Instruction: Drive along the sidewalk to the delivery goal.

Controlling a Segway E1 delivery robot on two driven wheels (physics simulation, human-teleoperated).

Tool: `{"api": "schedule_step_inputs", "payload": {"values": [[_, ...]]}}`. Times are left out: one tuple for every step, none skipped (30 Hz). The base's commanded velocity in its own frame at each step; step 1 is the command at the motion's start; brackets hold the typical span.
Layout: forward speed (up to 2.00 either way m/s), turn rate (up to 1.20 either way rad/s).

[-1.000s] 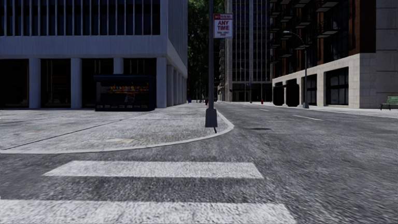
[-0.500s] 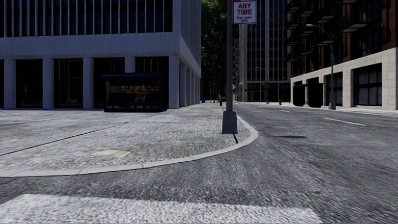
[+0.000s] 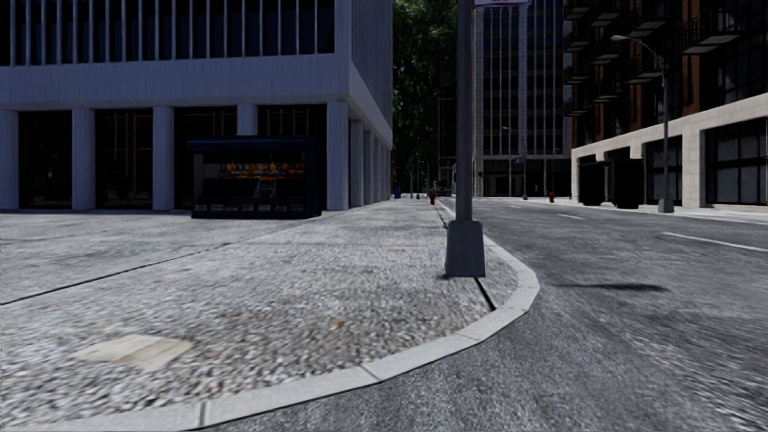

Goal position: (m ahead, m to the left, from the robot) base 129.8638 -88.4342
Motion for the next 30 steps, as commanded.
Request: {"api": "schedule_step_inputs", "payload": {"values": [[2.0,0.0],[2.0,0.0],[2.0,0.0],[2.0,0.0],[2.0,0.05],[2.0,0.05],[1.56,0.35],[1.56,0.35],[1.51,0.35],[1.49,0.35],[1.47,0.35],[1.45,0.36],[1.45,0.36],[1.45,0.36],[1.44,0.36],[1.44,0.36],[1.44,0.36],[1.44,0.36],[1.44,0.36],[1.44,0.36],[1.44,0.36],[1.44,0.23],[1.44,0.0],[1.44,0.0],[1.44,0.0],[1.44,0.0],[1.43,0.0],[1.42,0.0],[1.42,0.0],[1.41,0.0]]}}
